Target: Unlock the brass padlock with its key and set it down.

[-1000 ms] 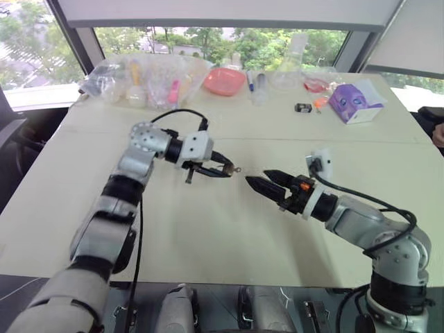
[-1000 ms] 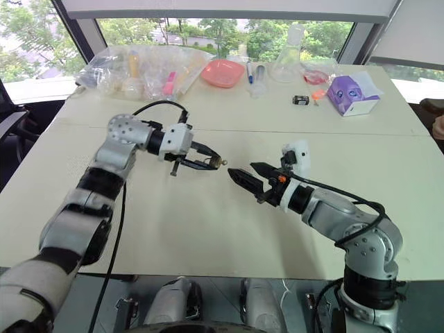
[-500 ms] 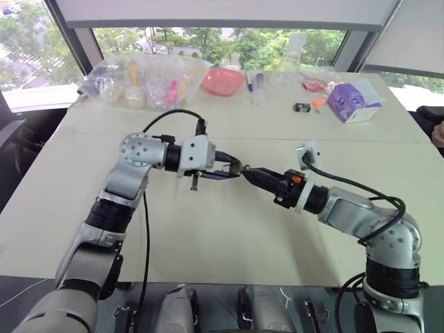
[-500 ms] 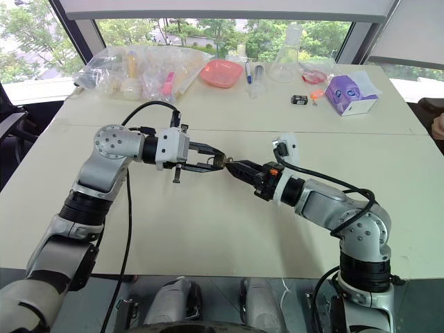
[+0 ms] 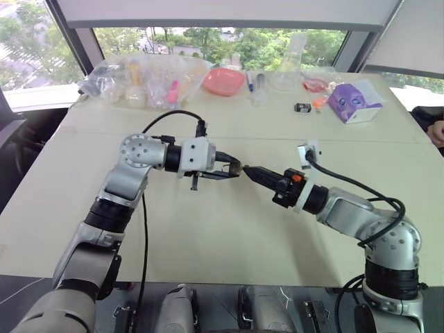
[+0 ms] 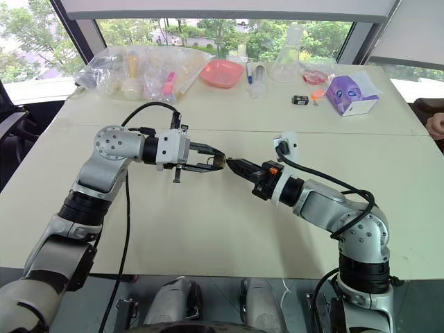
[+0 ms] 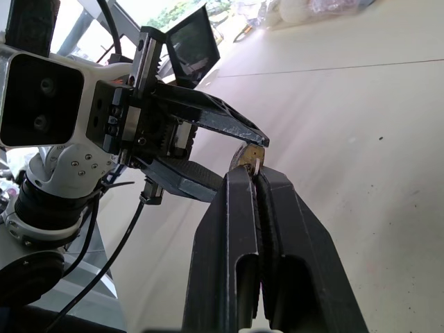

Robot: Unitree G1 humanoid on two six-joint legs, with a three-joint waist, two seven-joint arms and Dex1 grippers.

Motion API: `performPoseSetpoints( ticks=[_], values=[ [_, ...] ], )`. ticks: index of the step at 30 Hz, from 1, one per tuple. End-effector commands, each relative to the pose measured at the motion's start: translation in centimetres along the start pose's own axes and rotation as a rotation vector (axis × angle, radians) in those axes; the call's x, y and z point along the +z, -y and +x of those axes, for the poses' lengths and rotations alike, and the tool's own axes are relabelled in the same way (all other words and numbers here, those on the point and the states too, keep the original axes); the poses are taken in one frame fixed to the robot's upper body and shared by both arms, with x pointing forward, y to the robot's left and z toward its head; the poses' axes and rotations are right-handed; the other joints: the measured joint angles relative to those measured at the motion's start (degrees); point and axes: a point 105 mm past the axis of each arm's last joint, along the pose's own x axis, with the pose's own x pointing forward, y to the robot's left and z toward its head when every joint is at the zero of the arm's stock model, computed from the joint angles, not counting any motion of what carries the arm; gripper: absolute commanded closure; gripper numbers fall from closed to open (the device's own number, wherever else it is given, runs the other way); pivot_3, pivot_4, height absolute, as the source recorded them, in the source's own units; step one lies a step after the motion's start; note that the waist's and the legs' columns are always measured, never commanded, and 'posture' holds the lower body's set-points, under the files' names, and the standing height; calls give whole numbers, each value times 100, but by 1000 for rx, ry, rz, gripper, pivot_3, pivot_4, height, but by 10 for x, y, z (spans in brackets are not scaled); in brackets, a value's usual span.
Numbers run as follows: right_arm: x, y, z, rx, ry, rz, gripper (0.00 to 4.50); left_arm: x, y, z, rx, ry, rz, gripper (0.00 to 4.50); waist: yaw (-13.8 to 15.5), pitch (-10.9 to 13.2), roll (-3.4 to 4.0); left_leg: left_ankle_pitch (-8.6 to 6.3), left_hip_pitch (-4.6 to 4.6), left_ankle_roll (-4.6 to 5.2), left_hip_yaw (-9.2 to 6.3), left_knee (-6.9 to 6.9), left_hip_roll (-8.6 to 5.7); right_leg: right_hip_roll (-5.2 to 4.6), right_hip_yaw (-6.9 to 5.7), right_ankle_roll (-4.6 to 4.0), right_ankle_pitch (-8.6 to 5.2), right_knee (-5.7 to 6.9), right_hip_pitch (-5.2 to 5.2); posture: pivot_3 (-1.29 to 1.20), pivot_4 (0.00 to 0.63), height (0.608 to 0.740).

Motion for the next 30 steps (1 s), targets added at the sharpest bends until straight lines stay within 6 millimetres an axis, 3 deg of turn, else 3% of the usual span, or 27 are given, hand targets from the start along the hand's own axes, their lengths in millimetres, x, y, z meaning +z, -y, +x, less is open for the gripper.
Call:
performPoseSetpoints(
  ticks=[1,18,30],
  values=[
    [8,-7,0,25,48,16,4448,16,-8,2,29,33,126,3779,0,0,0,0,0,0,0,0,0,0,0,0,0,0,0,0,150,740],
    [23,2,4,5,207,402,4448,27,-21,-3,283,53,734,3779,4,0,0,0,0,0,4,-1,0,-2,0,1,0,-1,0,0,150,740],
    [23,11,10,-34,217,602,4448,32,-23,-7,384,78,953,3779,1,0,0,-1,0,1,7,-2,3,-3,-1,2,1,-1,0,0,150,740]
  ],
)
